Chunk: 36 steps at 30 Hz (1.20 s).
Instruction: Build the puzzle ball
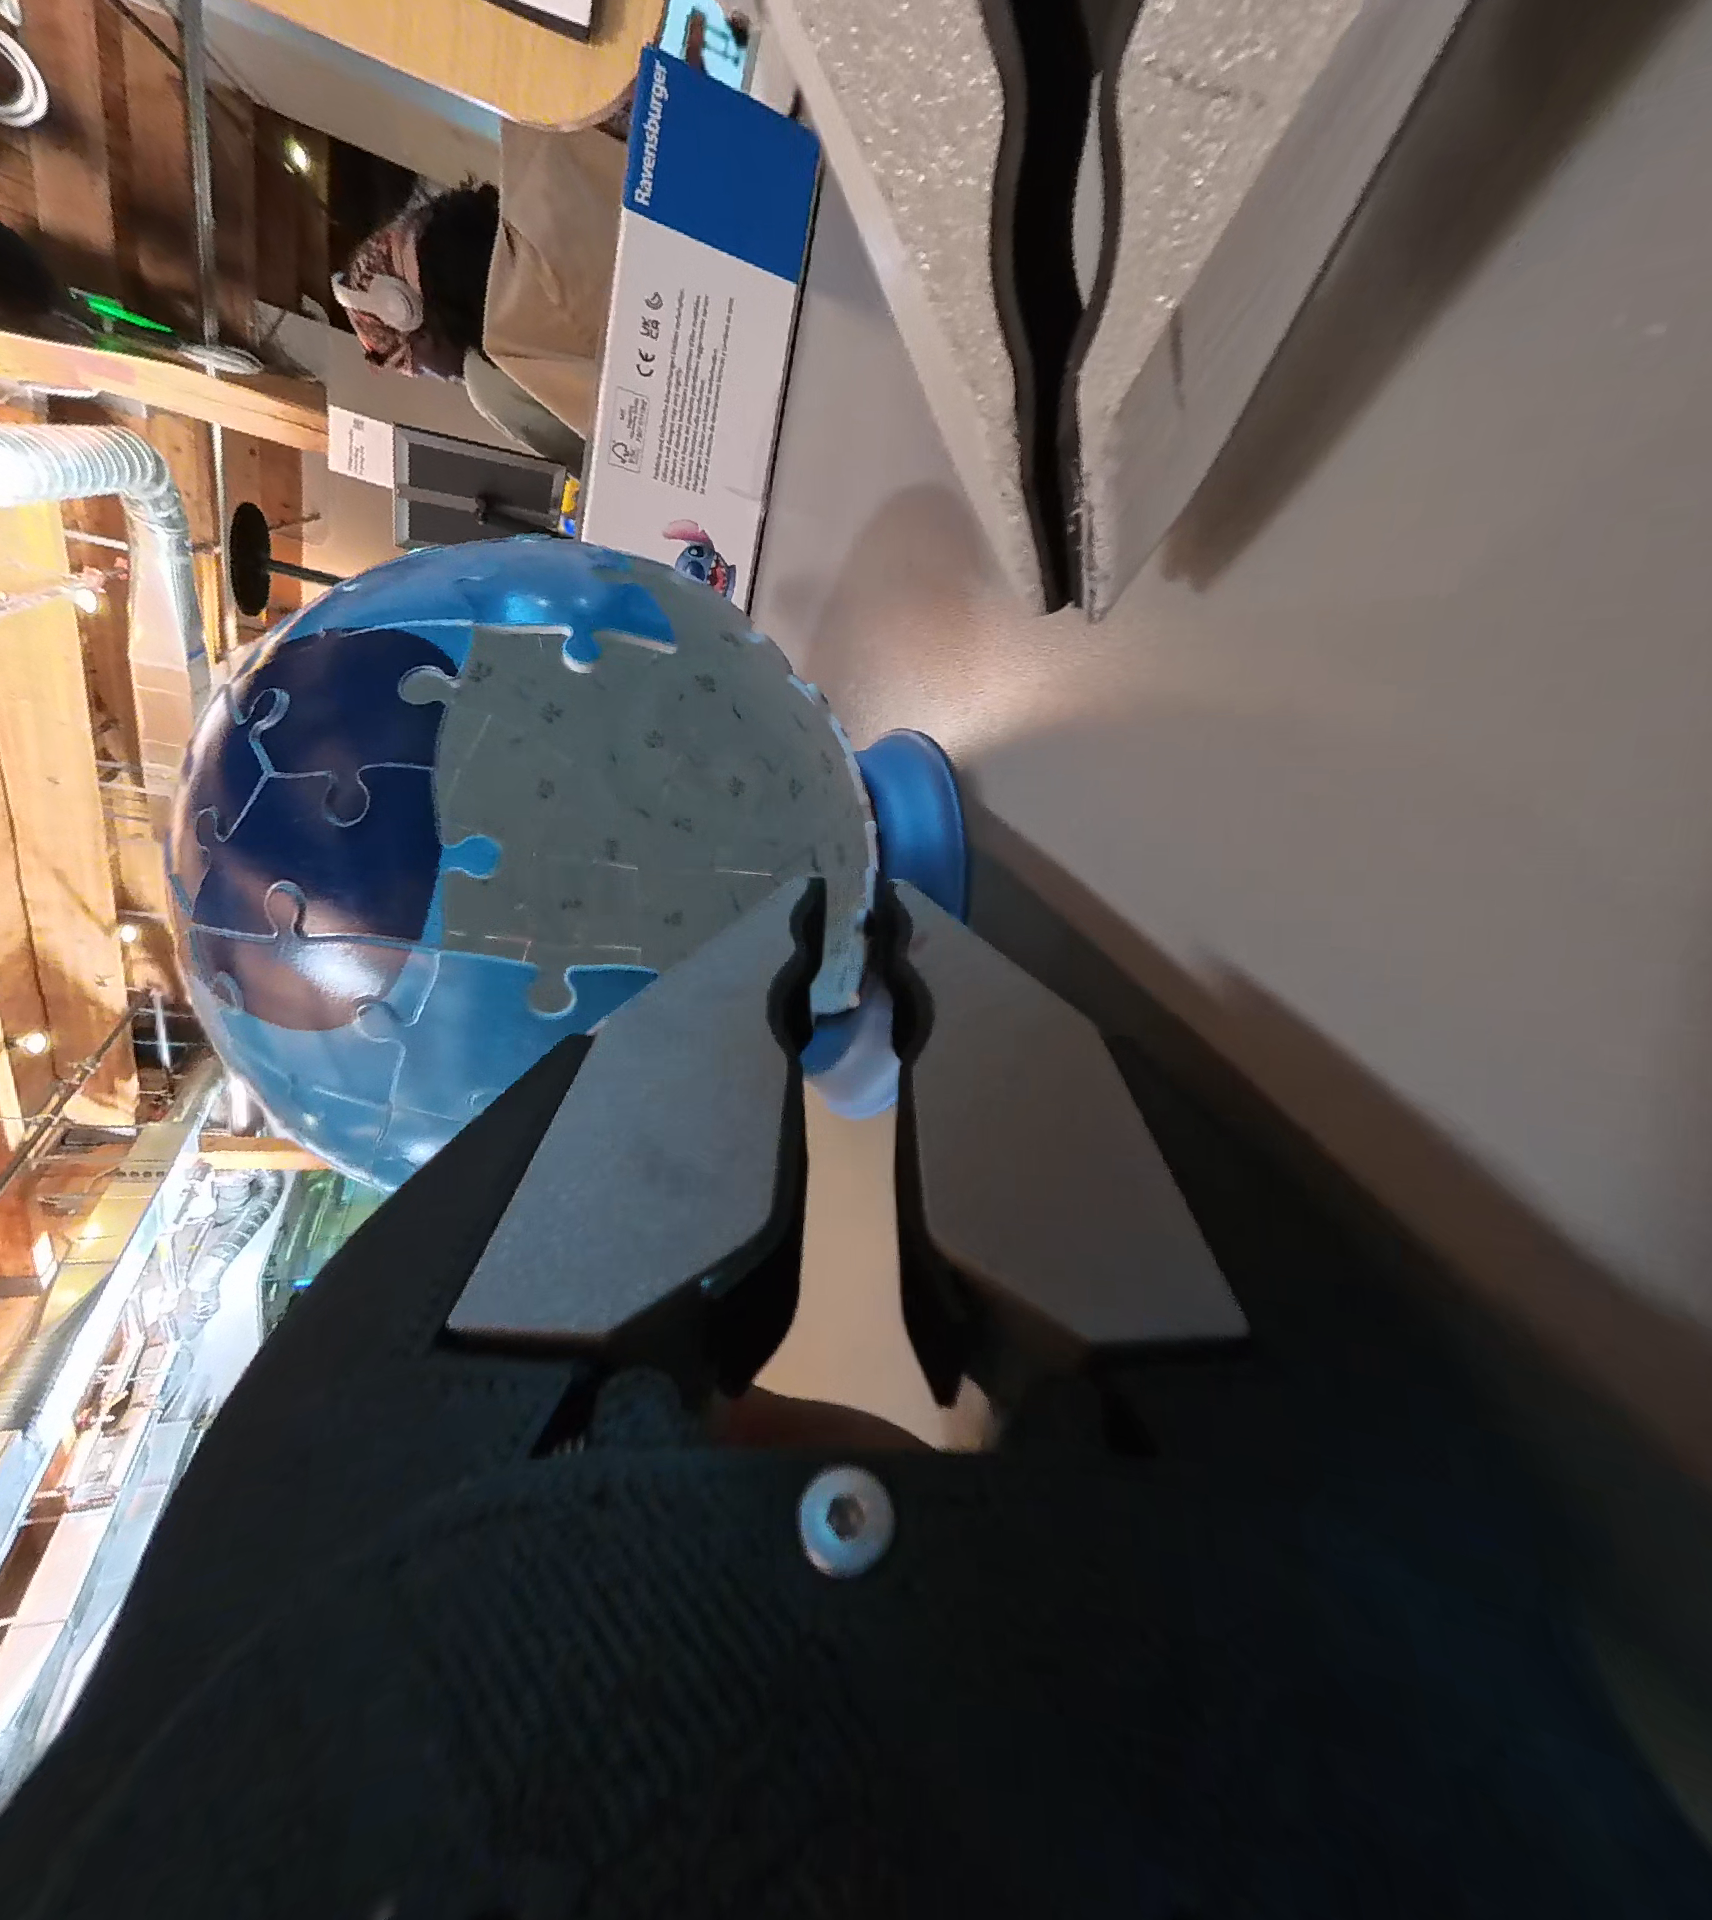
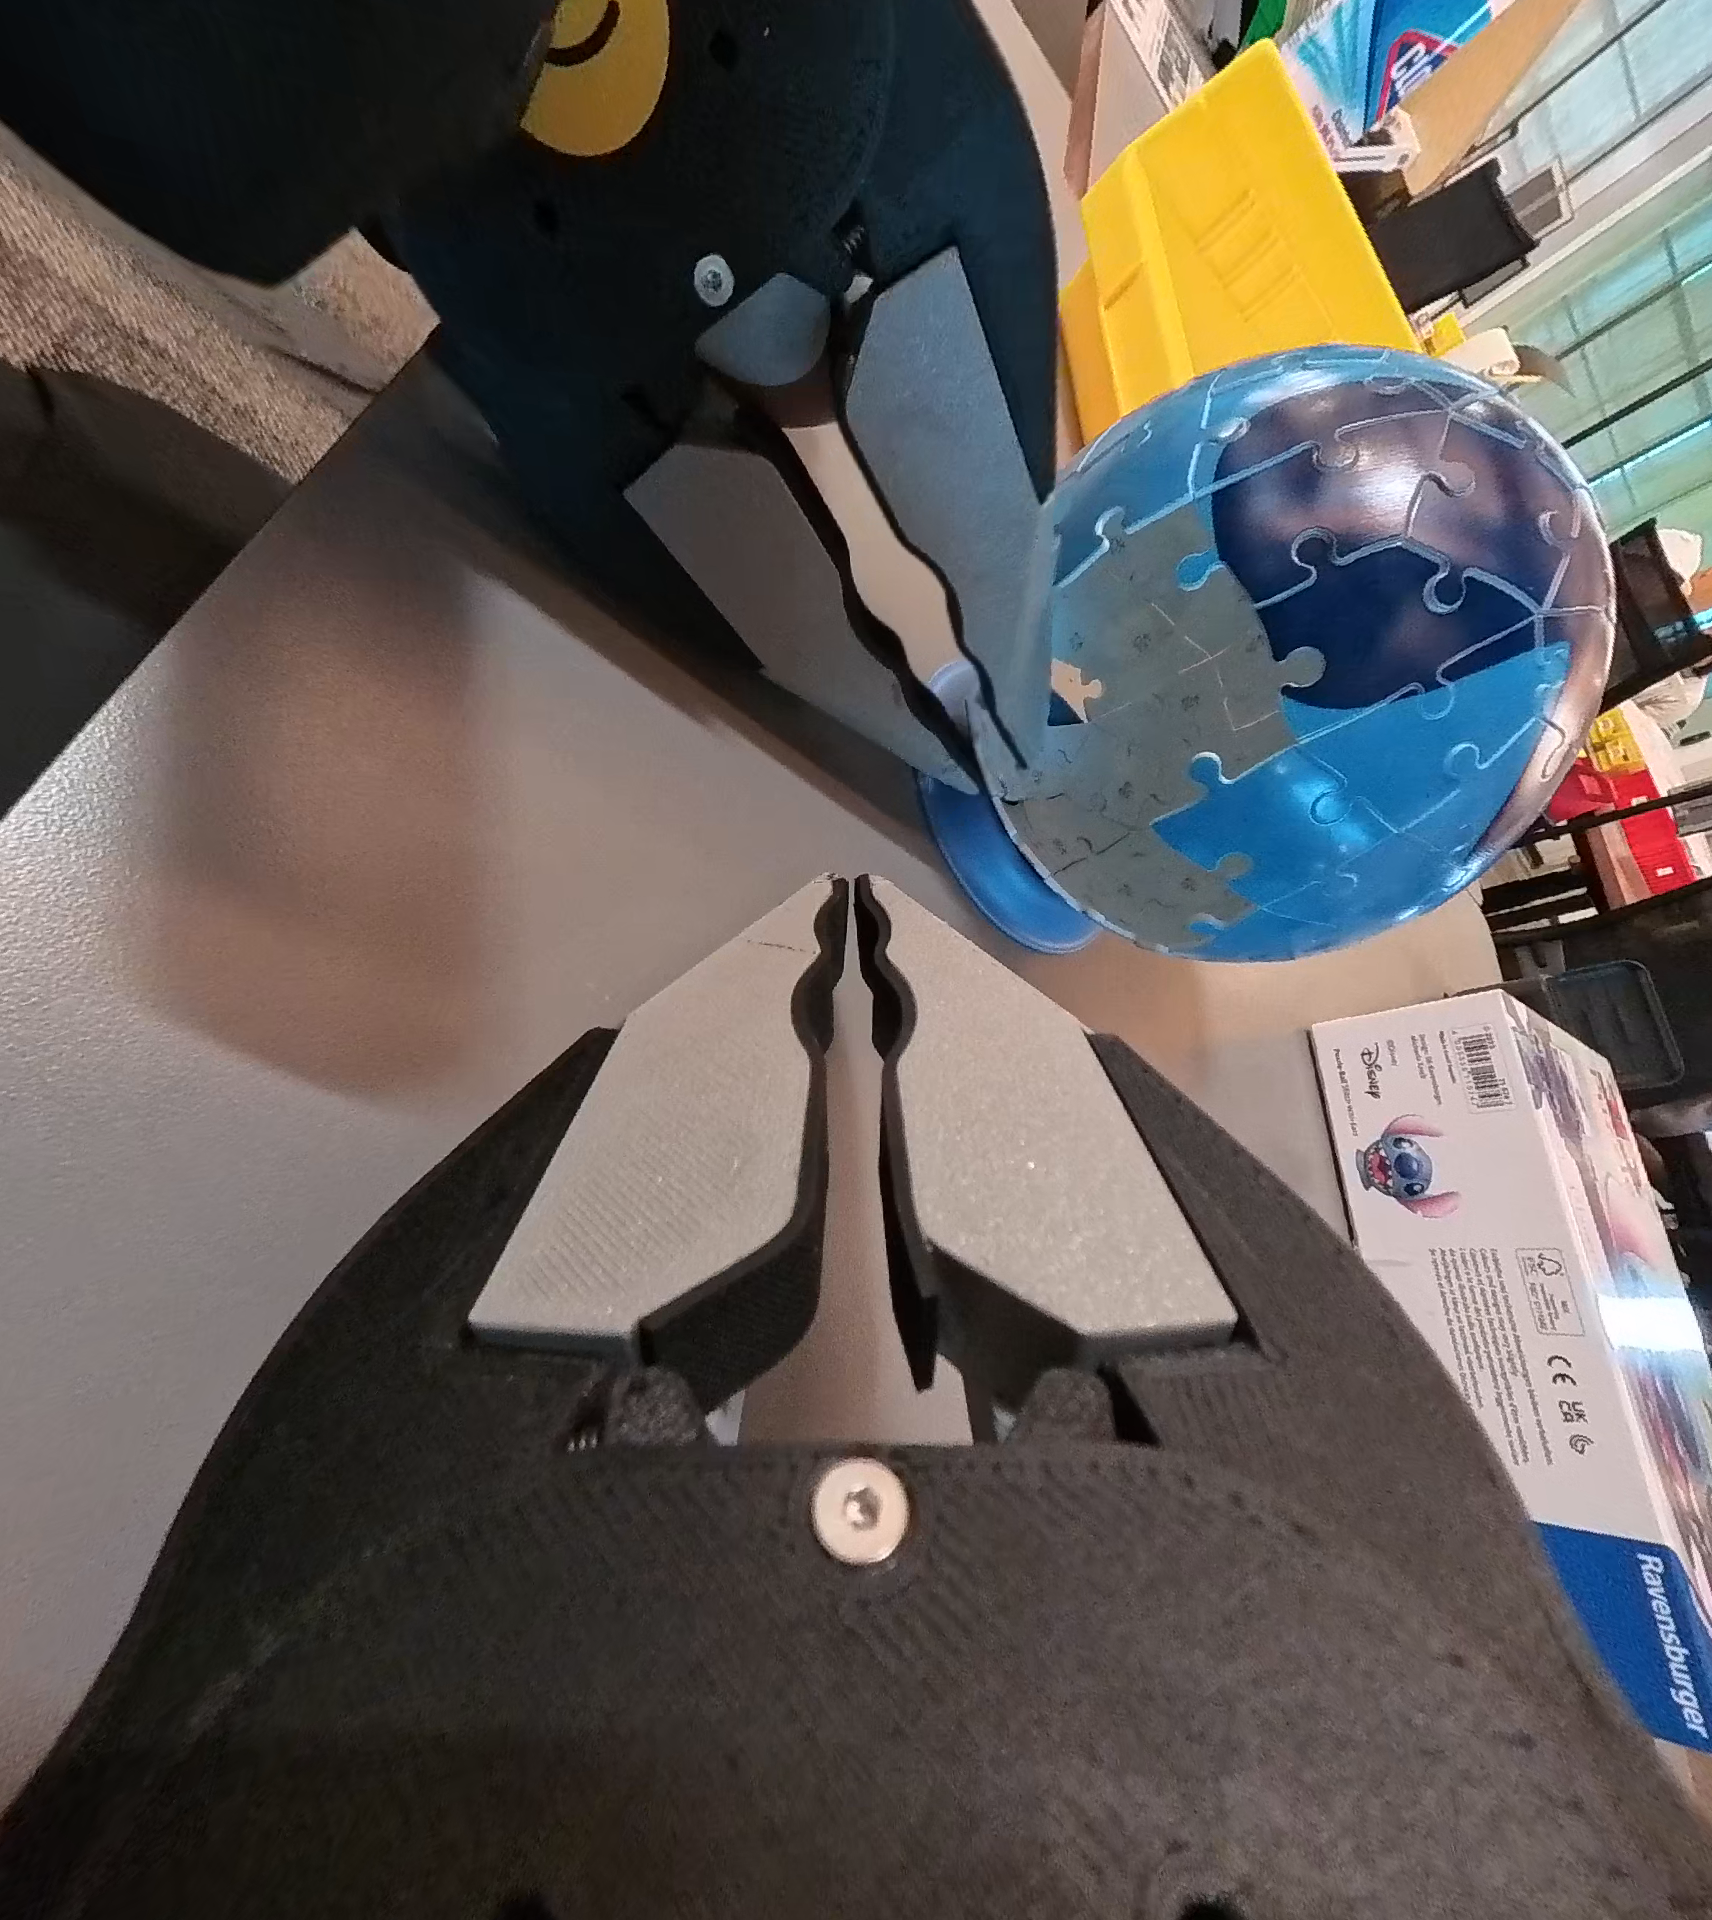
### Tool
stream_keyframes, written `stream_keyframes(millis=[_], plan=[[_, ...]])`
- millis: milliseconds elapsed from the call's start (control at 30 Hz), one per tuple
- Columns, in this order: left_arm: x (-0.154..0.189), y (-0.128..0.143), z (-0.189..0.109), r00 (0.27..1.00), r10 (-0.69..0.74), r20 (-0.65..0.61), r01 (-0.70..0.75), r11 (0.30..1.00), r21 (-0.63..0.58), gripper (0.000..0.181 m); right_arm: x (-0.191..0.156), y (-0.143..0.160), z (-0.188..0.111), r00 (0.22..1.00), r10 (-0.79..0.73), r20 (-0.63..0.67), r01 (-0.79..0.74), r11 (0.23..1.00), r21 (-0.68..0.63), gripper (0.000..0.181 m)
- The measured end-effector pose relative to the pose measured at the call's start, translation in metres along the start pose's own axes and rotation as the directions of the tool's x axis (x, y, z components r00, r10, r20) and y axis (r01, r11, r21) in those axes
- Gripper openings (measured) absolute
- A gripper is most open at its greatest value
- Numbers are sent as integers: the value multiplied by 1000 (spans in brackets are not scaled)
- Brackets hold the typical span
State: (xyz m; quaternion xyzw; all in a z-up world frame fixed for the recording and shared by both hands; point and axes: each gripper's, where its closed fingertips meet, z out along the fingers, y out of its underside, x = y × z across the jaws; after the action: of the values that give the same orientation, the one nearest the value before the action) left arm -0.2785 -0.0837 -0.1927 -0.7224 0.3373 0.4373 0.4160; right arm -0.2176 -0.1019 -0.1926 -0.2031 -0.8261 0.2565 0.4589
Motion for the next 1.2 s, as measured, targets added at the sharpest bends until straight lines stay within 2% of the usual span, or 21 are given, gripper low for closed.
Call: stream_keyframes(millis=[300, 467, 533, 700, 833, 967, 1067, 1167, 1200], plan=[[-1, 2, -4, 1000, 0, 9, 0, 1000, -3, 12, 0, 0, 1, 1000, 0, 0, 0, 1000, -1, 0], [3, 4, -22, 1000, -16, -1, 16, 1000, 6, 18, -3, -2, 0, 1000, 17, 23, -17, 1000, 8, 1], [5, 4, -33, 998, -60, -23, 61, 998, 24, 19, -4, -2, 3, 998, 35, 45, -35, 999, -6, 11], [8, 12, -48, 973, -210, -99, 215, 975, 49, 15, -1, -11, 13, 991, 115, 68, -114, 993, -8, 54], [6, 20, -50, 965, -241, -99, 246, 969, 38, 13, -4, -19, 24, 989, 114, 98, -113, 993, -18, 56], [4, 23, -51, 951, -280, -128, 287, 957, 39, 15, 4, -24, 35, 997, 57, 42, -55, 996, -66, 64], [1, 29, -51, 936, -318, -150, 327, 945, 35, 20, 2, -29, 42, 999, 3, 46, 0, 997, -81, 55], [-1, 36, -51, 932, -328, -154, 335, 942, 26, 20, 2, -27, 49, 997, 33, 63, -25, 991, -129, 41], [-1, 38, -51, 932, -328, -156, 336, 942, 23, 21, 6, -24, 51, 998, 43, 47, -35, 987, -160, 42]])
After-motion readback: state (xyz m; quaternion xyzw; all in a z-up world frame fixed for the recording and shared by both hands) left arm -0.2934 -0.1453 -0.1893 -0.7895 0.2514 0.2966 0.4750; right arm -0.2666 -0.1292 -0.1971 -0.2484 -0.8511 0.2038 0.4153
